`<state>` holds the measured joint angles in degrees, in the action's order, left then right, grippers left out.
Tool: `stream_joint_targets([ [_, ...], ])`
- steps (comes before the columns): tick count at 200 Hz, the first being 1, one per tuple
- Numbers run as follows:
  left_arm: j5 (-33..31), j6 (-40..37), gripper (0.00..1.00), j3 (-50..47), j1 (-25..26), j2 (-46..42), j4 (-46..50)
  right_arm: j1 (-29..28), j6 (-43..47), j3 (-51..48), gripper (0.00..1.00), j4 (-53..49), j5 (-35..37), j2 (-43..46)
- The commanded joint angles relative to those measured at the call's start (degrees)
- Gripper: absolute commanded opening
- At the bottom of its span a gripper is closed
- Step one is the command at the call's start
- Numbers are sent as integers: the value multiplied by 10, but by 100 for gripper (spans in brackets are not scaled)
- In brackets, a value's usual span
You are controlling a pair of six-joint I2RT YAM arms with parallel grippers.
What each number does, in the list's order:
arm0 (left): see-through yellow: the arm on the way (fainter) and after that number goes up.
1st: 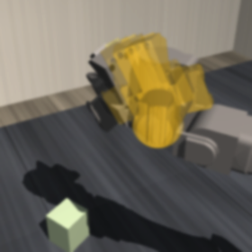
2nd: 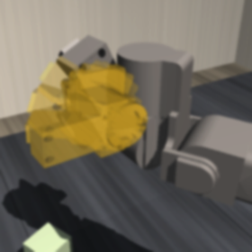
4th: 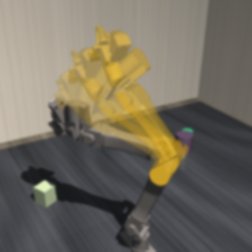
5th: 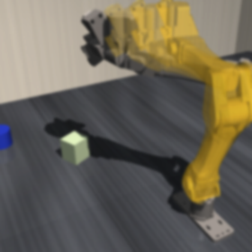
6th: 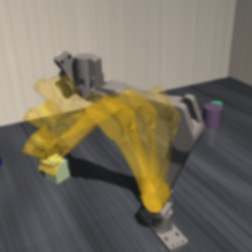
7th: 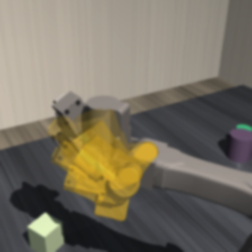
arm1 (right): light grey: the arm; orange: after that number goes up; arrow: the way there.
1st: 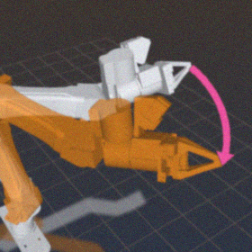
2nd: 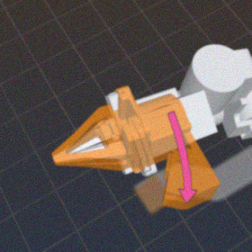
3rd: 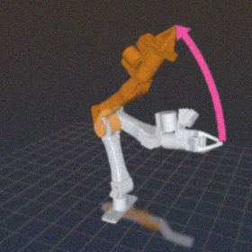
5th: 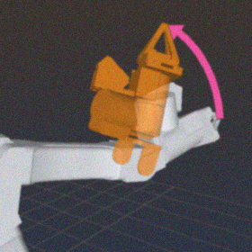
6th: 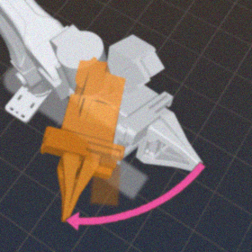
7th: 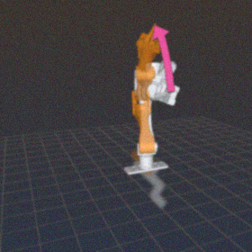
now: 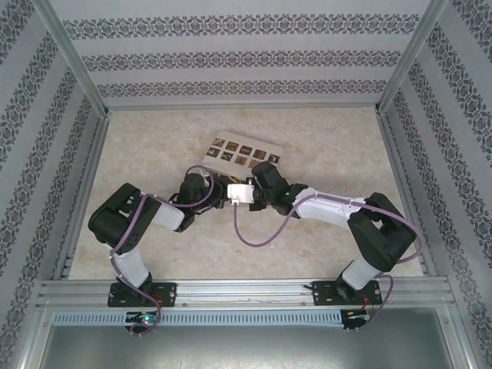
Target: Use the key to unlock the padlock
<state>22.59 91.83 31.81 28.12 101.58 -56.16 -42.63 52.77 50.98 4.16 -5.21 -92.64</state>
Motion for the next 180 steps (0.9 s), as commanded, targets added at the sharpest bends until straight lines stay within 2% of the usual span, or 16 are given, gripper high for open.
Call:
stream_joint_targets([
  [1,31,10,2,2,17,-2,-82,-11,10,13,5,73,55,-19],
  [60,23,34,2,7,37,7,-97,-22,31,0,3,173,113,-40],
  [140,29,36,1,6,53,9,-89,-19,34,37,4,191,94,-57],
  [157,21,38,1,1,53,5,-96,-19,30,35,8,185,85,-53],
  [180,5,41,1,-4,52,3,-103,-19,23,9,19,179,76,-35],
])
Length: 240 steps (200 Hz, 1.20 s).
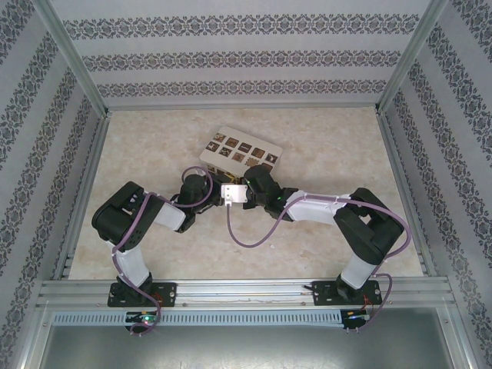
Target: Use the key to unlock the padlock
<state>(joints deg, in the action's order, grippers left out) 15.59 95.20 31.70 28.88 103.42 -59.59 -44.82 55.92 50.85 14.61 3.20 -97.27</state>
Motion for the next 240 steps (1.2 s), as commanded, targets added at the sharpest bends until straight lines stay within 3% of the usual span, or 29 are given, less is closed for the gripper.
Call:
stream_joint_targets([
  [1,74,8,1,-4,44,-15,-68,3,-8,9,20,74,-8,12],
  [57,62,23,0,4,36,1,-90,0,-39,-69,44,31,-27,86],
  [109,68,13,0,15,36,1,-68,1,-85,-113,59,-20,-38,175],
  [172,88,-21,0,27,36,-6,-37,37,-56,-119,63,-138,-81,228],
  [240,139,-183,0,60,36,-40,75,66,-36,-73,69,-211,-129,222],
])
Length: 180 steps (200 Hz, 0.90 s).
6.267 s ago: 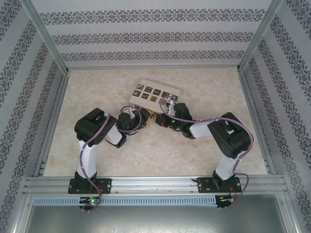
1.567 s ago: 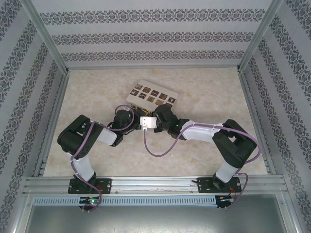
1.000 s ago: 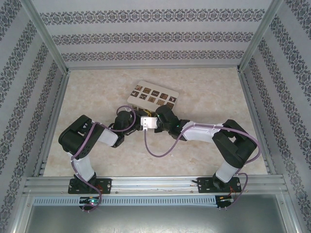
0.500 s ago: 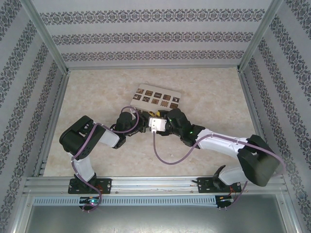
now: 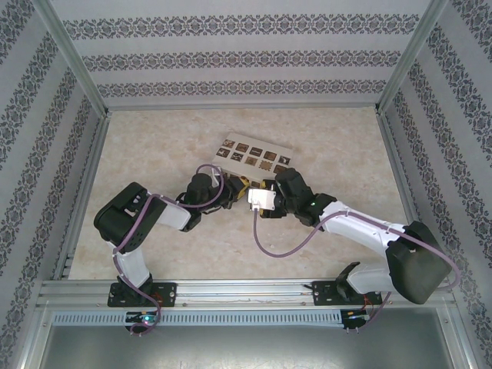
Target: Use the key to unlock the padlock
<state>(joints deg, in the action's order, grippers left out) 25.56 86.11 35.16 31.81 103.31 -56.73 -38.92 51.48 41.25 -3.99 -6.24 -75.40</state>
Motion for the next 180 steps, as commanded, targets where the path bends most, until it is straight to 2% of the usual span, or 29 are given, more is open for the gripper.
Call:
stream_joint_targets([
  [1,40,-94,0,26,6,-39,48,7,8,23,69,-25,-36,3],
  [13,38,-116,0,28,6,-51,70,8,3,28,68,-22,-40,0],
  [28,34,-133,0,29,6,-61,85,4,-2,30,61,-14,-40,-1],
  [59,27,-122,0,29,6,-61,74,-14,2,9,54,25,-11,-1],
  [133,2,5,0,11,6,-28,-4,-42,-25,-16,39,103,37,-27],
  [180,-4,29,0,8,7,-28,-2,-45,-22,-11,30,128,50,-48],
])
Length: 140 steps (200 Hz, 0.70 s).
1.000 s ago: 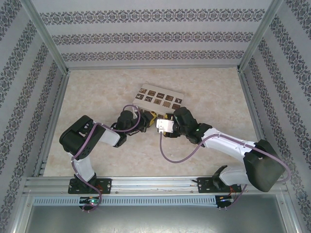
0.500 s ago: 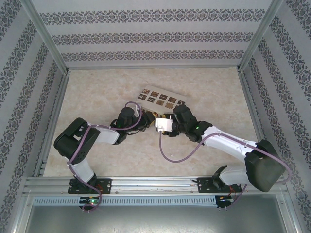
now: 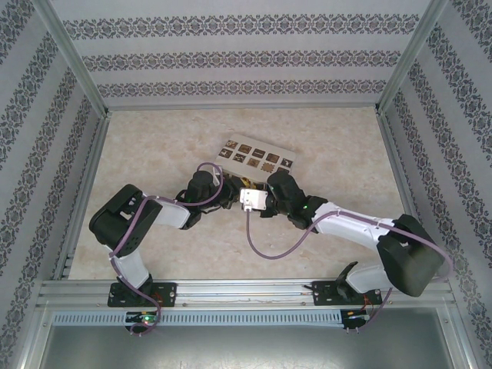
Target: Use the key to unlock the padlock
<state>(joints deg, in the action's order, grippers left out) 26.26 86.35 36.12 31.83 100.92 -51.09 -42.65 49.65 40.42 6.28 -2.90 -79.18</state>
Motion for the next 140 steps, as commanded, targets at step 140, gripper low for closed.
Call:
stream_joint_targets([
  [140,-17,50,0,5,10,-4,-58,-8,-1,4,15,64,33,-46],
])
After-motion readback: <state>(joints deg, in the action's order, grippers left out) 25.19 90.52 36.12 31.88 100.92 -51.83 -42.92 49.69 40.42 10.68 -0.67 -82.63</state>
